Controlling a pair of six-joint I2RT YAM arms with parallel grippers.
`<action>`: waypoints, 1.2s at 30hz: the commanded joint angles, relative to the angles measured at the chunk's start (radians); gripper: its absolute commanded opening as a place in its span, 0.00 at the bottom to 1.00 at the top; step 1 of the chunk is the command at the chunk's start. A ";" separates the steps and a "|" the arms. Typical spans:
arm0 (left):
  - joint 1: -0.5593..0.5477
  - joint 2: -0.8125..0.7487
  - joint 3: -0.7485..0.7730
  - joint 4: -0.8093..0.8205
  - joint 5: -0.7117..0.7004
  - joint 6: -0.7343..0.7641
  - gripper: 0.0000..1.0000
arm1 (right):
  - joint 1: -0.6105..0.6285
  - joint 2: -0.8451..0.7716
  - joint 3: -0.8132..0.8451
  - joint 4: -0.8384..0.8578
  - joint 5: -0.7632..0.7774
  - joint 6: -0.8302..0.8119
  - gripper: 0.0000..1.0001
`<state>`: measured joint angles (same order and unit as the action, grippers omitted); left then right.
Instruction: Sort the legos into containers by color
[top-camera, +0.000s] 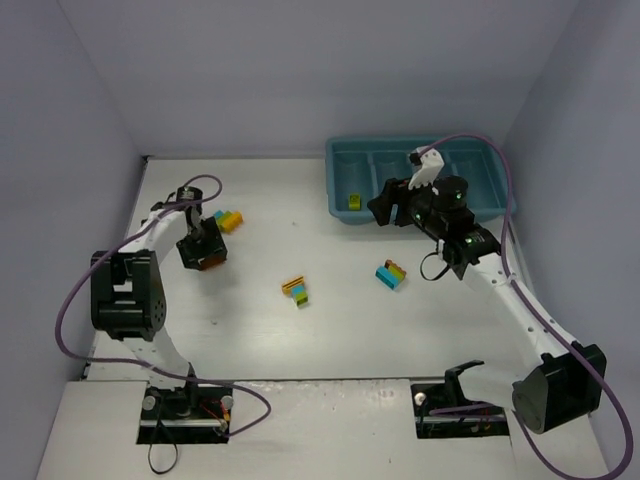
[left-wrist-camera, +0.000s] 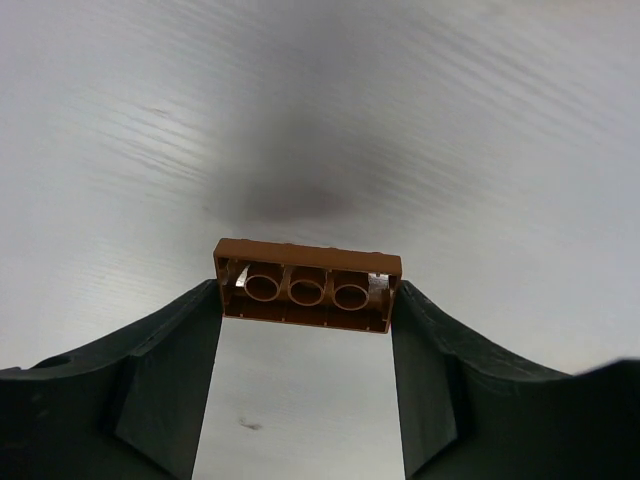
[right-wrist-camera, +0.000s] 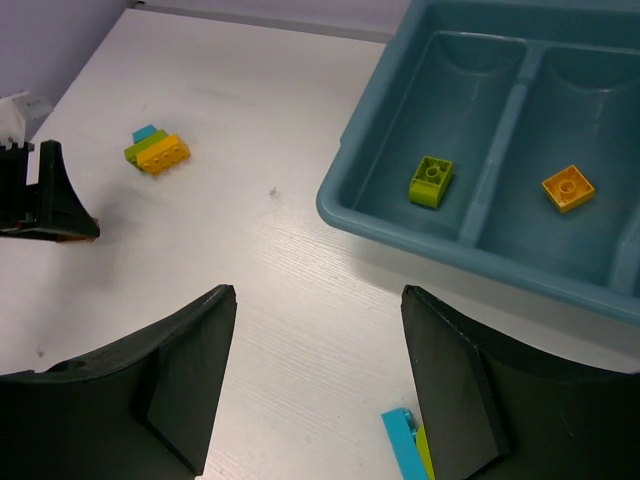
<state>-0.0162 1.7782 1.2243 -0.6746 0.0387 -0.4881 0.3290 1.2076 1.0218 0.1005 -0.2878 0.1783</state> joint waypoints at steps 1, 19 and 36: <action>0.007 -0.167 0.023 0.038 0.215 -0.081 0.21 | 0.013 -0.051 0.017 0.062 -0.080 -0.010 0.63; -0.312 -0.419 -0.005 0.658 0.442 -1.047 0.24 | 0.289 0.058 0.096 0.245 0.016 0.006 0.56; -0.430 -0.407 0.027 0.780 0.365 -1.185 0.25 | 0.343 0.222 0.221 0.337 0.052 -0.026 0.53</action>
<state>-0.4343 1.3811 1.2007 0.0071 0.4171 -1.6371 0.6632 1.4193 1.1858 0.3195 -0.2619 0.1692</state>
